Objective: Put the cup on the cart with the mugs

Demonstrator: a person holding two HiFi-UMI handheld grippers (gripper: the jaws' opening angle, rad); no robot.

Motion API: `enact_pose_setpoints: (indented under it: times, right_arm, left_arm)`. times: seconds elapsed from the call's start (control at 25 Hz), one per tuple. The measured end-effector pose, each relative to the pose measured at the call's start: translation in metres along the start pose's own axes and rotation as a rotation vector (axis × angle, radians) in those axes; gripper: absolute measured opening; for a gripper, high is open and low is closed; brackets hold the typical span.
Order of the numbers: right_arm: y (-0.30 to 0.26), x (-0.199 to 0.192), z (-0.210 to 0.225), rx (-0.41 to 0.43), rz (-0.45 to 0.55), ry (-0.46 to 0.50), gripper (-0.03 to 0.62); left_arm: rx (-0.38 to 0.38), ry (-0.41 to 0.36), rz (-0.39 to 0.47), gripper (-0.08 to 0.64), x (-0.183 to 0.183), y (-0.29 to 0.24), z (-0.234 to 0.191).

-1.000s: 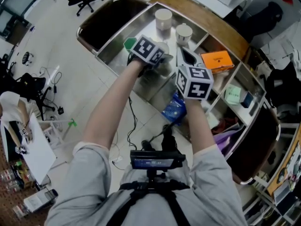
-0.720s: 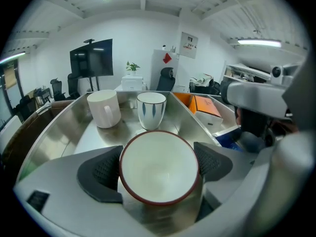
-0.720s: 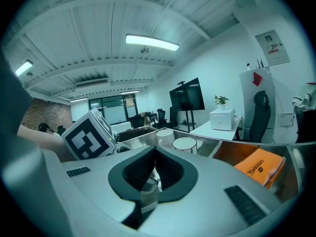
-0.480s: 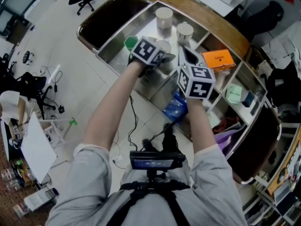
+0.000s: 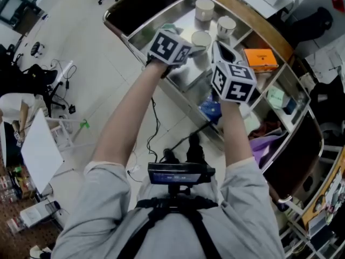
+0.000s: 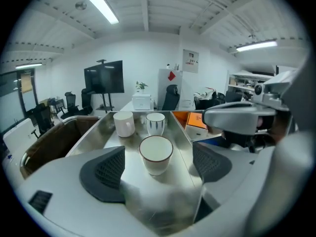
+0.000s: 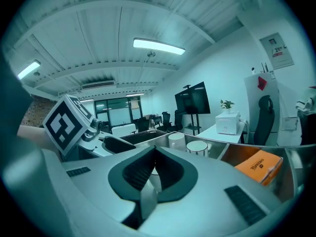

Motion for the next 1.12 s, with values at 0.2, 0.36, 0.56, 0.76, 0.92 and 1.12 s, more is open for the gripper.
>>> enact_pose_setpoints:
  times: [0.2,0.36,0.56,0.76,0.92,1.12]
  right_arm:
    - [0.022,0.009,-0.042,0.068,0.030,0.044,0.005]
    - [0.040,0.009,-0.076,0.169,0.056,0.077,0.005]
    - [0.066,0.000,-0.131,0.315,0.102,0.109,0.005]
    - [0.085,-0.019,-0.173,0.423,0.102,0.107,0.005]
    - [0.094,-0.043,-0.199,0.484,0.068,0.120,0.003]
    - [0.096,-0.074,-0.211,0.517,0.005,0.123,0.002]
  left_arm:
    - [0.110,0.000,0.192,0.202,-0.014,0.076,0.007]
    - [0.221,0.042,0.301,0.018,-0.043,0.135,0.002]
    - [0.305,0.136,0.370,0.002,-0.106,0.198,-0.001]
    - [0.395,0.212,0.380,0.000,-0.170,0.248,-0.002]
    - [0.465,0.271,0.382,0.001,-0.218,0.285,-0.005]
    - [0.524,0.332,0.364,0.002,-0.268,0.318,-0.001]
Point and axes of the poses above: the fingertips, and each gripper's own axes: y backward along the fingers, z to its right, x out of its top, the point moved 6 cm from there along y, backward along the fingers, and after that the axes turned 10 degrees about y, right-handed, at the moved point
